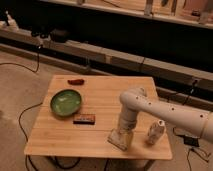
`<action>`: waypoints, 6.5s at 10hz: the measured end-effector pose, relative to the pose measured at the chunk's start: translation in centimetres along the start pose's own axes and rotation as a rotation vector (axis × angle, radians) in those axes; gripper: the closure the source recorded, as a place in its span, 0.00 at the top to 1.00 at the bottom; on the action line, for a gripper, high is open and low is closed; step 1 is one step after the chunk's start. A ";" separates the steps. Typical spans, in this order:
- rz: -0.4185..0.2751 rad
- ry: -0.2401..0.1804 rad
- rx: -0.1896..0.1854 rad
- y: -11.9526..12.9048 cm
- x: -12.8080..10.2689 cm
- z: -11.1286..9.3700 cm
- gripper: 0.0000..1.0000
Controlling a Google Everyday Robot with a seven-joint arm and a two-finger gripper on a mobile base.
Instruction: Place the white sponge in the ceramic bowl
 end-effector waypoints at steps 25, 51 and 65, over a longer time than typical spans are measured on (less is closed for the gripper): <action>0.124 0.037 0.277 -3.8 -1.4 -9.2 0.00; -0.181 -0.139 0.457 -25.5 -15.8 -13.6 0.00; -0.273 -0.229 0.418 -27.4 -24.1 -12.4 0.79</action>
